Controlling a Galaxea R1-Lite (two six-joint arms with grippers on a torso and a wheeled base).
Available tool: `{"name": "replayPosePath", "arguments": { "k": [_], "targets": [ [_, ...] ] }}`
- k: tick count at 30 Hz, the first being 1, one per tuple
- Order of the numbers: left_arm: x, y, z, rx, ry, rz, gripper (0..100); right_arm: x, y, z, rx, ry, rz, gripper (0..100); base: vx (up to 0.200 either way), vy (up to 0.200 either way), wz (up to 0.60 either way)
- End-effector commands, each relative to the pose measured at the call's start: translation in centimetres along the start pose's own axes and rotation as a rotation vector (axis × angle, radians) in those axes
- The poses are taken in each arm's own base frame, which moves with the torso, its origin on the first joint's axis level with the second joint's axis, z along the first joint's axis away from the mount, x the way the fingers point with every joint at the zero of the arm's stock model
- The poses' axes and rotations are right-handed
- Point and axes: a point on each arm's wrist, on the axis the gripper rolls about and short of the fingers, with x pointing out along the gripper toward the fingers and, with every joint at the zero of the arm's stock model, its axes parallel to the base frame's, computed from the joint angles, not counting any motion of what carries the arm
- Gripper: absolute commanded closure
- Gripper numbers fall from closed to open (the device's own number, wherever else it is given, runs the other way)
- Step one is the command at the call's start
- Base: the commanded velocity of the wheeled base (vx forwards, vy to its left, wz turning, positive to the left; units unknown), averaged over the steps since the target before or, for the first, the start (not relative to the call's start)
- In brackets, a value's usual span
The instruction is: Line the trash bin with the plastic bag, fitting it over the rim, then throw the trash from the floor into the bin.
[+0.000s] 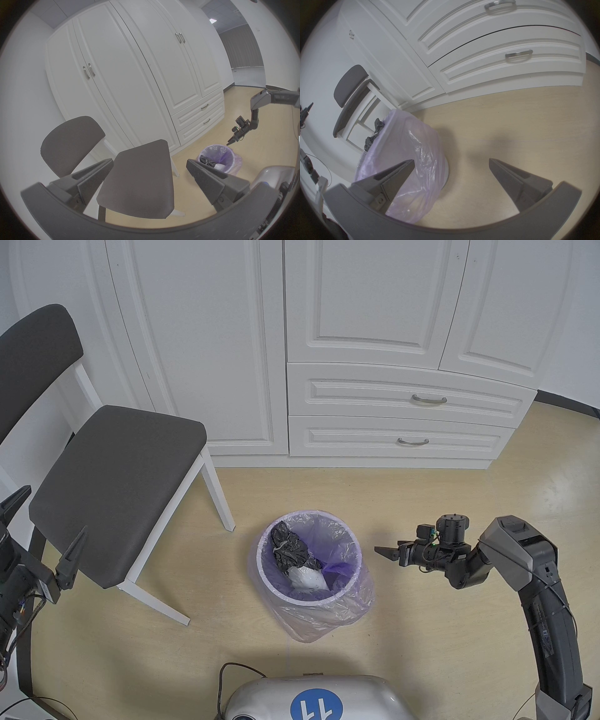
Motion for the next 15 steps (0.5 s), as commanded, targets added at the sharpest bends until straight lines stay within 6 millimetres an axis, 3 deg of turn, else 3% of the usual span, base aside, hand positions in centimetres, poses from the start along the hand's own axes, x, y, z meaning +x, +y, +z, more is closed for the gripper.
{"name": "replayPosePath", "arguments": {
  "k": [1, 9, 15],
  "targets": [
    [0.4, -0.2, -0.2, 0.001, 0.017, -0.013, 0, -2.4, -0.8, 2.1, 0.013, -0.029, -0.035, 0, 0.000, 0.000, 0.00],
    [0.7, -0.6, -0.6, 0.007, 0.039, -0.036, 0, -3.2, -1.3, 2.6, 0.170, -0.068, -0.197, 0, 0.000, 0.000, 0.00],
    [1.0, -0.8, -0.8, 0.006, 0.052, -0.050, 0, -3.8, -0.9, 3.5, 0.192, -0.096, -0.283, 0, 0.000, 0.000, 0.00]
  ]
}}
